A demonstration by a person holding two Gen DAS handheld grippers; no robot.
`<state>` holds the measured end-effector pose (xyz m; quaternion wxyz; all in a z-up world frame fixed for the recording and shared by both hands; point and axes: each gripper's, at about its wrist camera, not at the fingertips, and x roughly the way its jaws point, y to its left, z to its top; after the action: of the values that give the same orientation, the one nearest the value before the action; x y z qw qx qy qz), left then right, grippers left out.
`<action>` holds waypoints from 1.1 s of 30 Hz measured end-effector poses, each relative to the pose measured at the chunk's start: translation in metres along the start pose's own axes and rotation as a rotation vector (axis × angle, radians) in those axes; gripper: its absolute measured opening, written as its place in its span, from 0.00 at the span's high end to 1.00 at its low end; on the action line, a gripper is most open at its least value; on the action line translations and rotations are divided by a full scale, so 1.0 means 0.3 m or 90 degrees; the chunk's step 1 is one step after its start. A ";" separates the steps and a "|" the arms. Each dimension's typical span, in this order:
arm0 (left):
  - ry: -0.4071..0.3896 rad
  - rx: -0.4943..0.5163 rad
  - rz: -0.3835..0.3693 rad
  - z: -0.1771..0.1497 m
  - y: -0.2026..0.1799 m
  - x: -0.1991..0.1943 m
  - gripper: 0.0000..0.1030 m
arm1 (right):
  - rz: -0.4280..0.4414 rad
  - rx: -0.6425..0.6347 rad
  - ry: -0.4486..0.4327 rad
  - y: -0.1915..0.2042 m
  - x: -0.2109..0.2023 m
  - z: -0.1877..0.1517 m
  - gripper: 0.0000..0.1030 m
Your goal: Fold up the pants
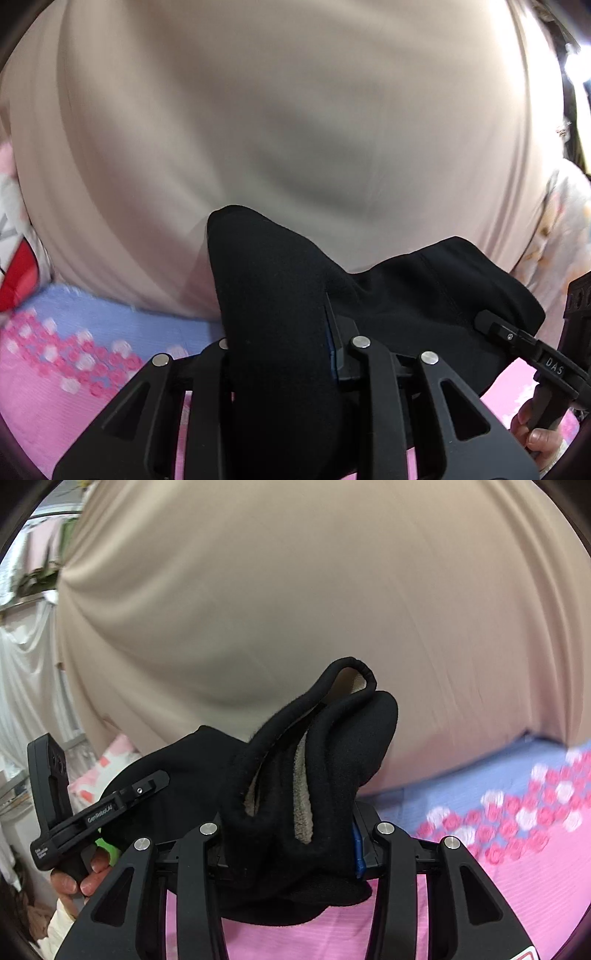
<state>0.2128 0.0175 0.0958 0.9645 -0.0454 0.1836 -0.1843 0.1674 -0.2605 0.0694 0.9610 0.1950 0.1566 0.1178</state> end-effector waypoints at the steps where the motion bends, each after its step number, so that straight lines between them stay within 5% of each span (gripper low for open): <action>1: 0.015 0.000 0.004 -0.034 0.012 0.053 0.77 | -0.006 0.006 0.012 -0.028 0.038 -0.019 0.60; 7: 0.146 -0.029 0.008 -0.250 0.100 0.271 0.76 | -0.066 0.027 0.141 -0.181 0.235 -0.197 0.58; 11: 0.186 -0.040 0.023 -0.347 0.163 0.281 0.63 | -0.107 0.068 0.254 -0.269 0.289 -0.279 0.42; 13: 0.204 -0.060 0.019 -0.331 0.197 0.237 0.56 | -0.114 0.071 0.254 -0.286 0.249 -0.274 0.41; 16: 0.158 -0.073 0.109 -0.257 0.249 0.093 0.51 | -0.191 0.028 0.195 -0.262 0.119 -0.232 0.42; 17: 0.135 -0.068 0.122 -0.237 0.254 0.056 0.50 | -0.205 0.006 0.167 -0.237 0.078 -0.204 0.46; 19: 0.098 -0.072 0.131 -0.161 0.240 -0.016 0.46 | -0.186 -0.034 0.134 -0.165 0.032 -0.144 0.76; 23: 0.113 -0.065 0.125 -0.103 0.099 0.032 0.39 | -0.138 -0.115 0.157 -0.015 0.144 -0.108 0.81; 28: 0.260 0.006 0.183 -0.282 0.042 0.322 0.33 | -0.229 -0.128 0.278 -0.131 0.336 -0.244 0.89; 33: 0.254 -0.009 0.190 -0.304 0.060 0.308 0.34 | -0.199 -0.087 0.231 -0.117 0.201 -0.199 0.87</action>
<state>0.2650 -0.0021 -0.0229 0.9254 0.0126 0.3763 -0.0439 0.2082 -0.2544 -0.0126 0.9346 0.0785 0.3469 0.0111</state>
